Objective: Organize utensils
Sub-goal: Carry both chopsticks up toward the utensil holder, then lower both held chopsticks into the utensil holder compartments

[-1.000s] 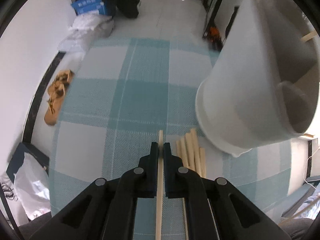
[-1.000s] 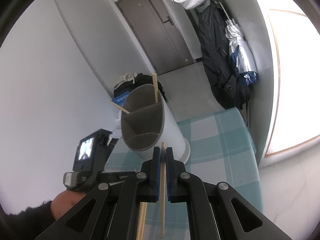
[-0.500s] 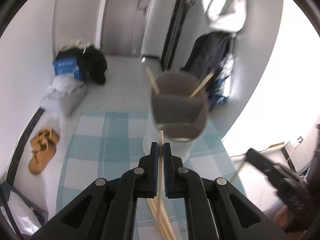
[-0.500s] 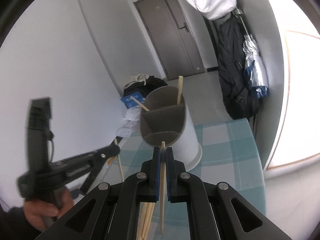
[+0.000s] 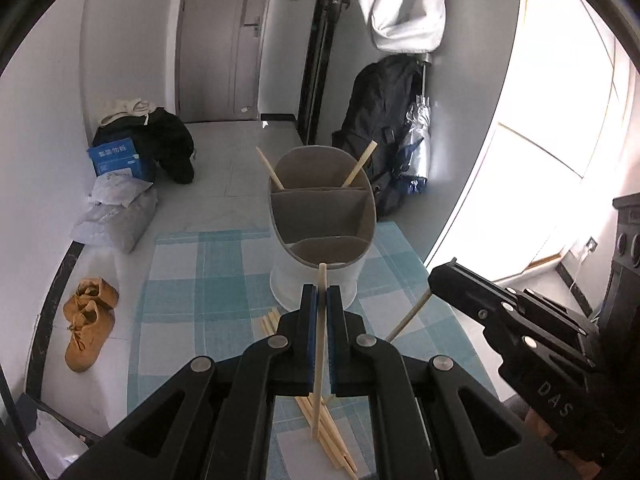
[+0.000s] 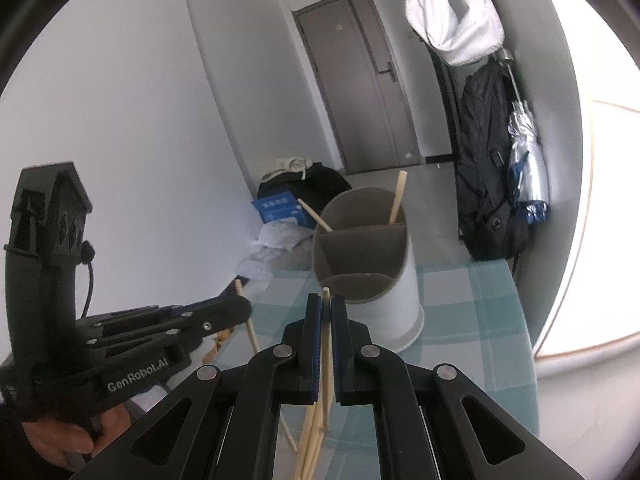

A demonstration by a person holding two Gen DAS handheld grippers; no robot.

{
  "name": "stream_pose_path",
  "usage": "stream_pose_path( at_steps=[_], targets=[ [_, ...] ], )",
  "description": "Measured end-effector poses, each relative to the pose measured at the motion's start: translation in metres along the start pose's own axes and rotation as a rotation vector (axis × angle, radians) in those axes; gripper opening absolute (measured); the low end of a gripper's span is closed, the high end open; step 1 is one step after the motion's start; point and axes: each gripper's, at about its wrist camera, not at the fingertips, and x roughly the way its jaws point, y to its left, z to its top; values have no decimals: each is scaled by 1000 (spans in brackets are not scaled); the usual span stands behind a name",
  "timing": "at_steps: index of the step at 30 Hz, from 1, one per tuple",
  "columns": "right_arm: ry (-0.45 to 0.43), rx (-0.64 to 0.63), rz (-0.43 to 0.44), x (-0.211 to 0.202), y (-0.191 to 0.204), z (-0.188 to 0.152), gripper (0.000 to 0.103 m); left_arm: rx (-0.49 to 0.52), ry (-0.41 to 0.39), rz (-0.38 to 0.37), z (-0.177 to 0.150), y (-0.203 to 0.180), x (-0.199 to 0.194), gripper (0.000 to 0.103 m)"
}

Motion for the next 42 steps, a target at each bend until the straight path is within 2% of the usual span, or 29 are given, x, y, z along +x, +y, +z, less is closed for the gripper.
stream_pose_path(
  at_steps=[11,22,32,37,42],
  targets=[
    [-16,-28,13,-6,12,5,4,26,-5,-34,11,-11,-9,0],
    [-33,-32,-26,-12,9,35,4,-3,-30,-54,47,-9,-18,1],
    [-74,-38,-43,-19,7,100,4,-24,-85,-91,106,-7,-31,1],
    [-104,-35,-64,-19,1,138,4,-58,-141,-130,138,0,-38,0],
    [-135,-33,-65,-12,-7,170,4,-60,-157,-143,163,5,-30,0]
  ],
)
